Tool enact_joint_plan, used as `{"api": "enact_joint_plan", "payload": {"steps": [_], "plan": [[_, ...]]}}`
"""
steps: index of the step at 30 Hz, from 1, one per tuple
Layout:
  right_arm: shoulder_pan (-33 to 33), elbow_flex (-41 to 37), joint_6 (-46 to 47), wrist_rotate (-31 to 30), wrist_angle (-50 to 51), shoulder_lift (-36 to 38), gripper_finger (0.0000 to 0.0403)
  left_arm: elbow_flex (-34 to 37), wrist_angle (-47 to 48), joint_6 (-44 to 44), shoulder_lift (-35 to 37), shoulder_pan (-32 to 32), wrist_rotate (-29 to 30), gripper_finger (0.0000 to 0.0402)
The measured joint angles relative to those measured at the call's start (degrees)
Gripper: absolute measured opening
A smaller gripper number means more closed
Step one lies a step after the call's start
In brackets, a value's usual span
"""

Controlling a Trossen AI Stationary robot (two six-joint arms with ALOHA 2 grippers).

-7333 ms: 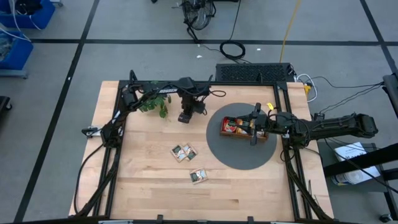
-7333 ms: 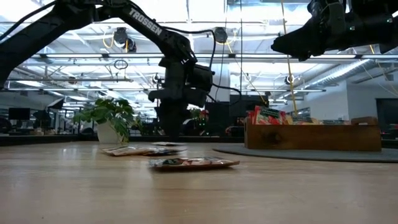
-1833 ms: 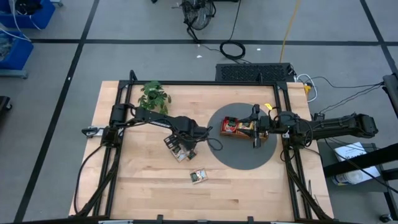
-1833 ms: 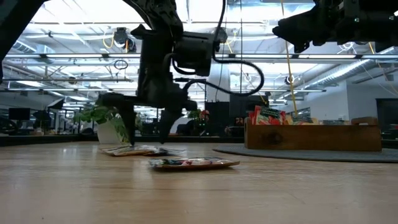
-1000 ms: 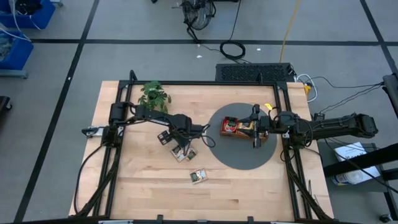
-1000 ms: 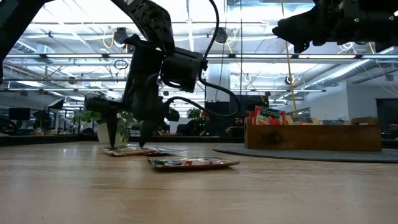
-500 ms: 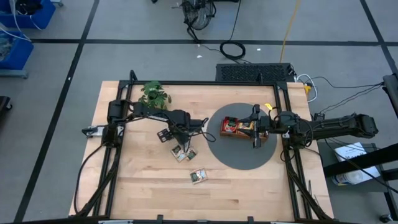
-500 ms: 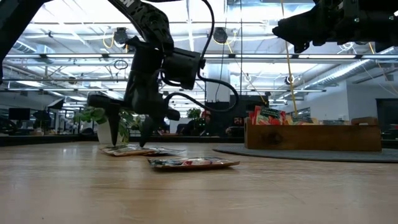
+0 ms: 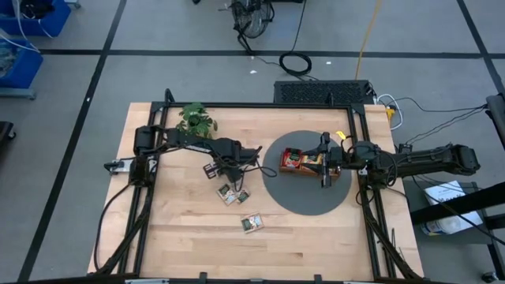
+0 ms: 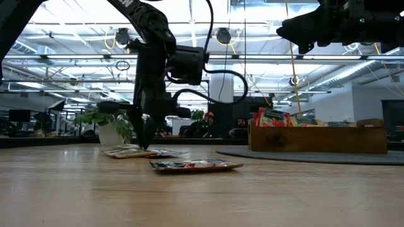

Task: Pick & Place Tea
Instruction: Put the brown tea bag into the right section of the wooden organizer

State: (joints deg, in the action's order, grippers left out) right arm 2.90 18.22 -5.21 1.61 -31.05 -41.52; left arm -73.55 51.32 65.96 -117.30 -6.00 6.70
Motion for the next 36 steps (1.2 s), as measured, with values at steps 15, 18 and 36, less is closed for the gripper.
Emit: {"api": "enact_joint_plan", "payload": {"steps": [15, 18, 36], "plan": [[0.00, 0.00, 0.02, 0.00, -0.47, 0.00, 0.0141, -6.07, 0.42, -16.26, 1.05, 1.86, -0.94, 0.0031], [0.00, 0.00, 0.02, 0.00, -0.48, 0.00, 0.0141, -7.63, 4.25, -18.82, 1.83, 2.85, 2.11, 0.0078], [0.00, 0.00, 0.00, 0.00, -0.46, 0.00, 0.0141, -8.00, 12.25, -22.86, 1.84, 5.40, -3.25, 0.0282]]}}
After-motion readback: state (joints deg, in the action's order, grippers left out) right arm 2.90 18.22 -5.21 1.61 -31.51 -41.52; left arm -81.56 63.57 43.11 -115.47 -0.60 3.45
